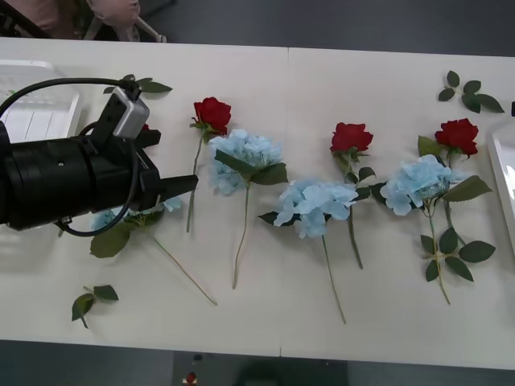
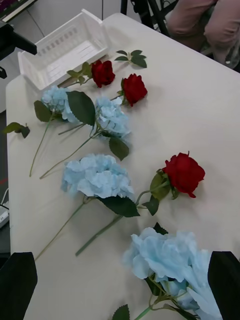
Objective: Put the red flowers into the right box and the blue flowers into the left box
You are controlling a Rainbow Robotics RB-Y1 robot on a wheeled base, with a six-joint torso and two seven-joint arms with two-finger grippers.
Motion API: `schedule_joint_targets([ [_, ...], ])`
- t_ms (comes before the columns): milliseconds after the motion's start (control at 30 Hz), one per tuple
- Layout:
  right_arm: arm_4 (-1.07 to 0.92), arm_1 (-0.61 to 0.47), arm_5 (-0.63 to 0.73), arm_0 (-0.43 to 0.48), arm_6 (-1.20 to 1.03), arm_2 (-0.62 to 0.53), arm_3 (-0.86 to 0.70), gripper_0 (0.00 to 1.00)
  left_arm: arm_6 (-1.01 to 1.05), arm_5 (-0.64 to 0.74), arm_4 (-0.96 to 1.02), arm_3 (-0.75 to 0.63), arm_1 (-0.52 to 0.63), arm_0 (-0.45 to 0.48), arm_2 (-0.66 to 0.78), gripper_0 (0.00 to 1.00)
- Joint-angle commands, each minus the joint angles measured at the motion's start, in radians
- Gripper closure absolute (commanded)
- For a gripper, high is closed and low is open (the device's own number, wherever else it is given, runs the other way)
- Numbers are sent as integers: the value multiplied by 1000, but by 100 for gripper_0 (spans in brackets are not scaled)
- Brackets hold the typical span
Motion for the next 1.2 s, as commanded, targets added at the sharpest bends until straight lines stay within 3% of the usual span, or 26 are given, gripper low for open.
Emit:
schedule_joint_targets([
  [33,55,-19,14,-12,6,-16,-34,0,-40,-6,-1,-17,5,-33,4,0],
  [367,223,-23,-39,-12,-119,-16,-60,0,-41,-87,2,8,29,10,27,0],
  [767,457,-18,-233,-12,-679,117,-60,0,-28,-86,62,233,98,9,125,0],
  [1067,601,-15,-332,-12,-1123,220,-60,0,-63,141,122,454,94,-91,183,0],
  [1200,680,4,-376,-12,-1214,229,-60,0,-98,190,140,537,71,-131,182,0],
])
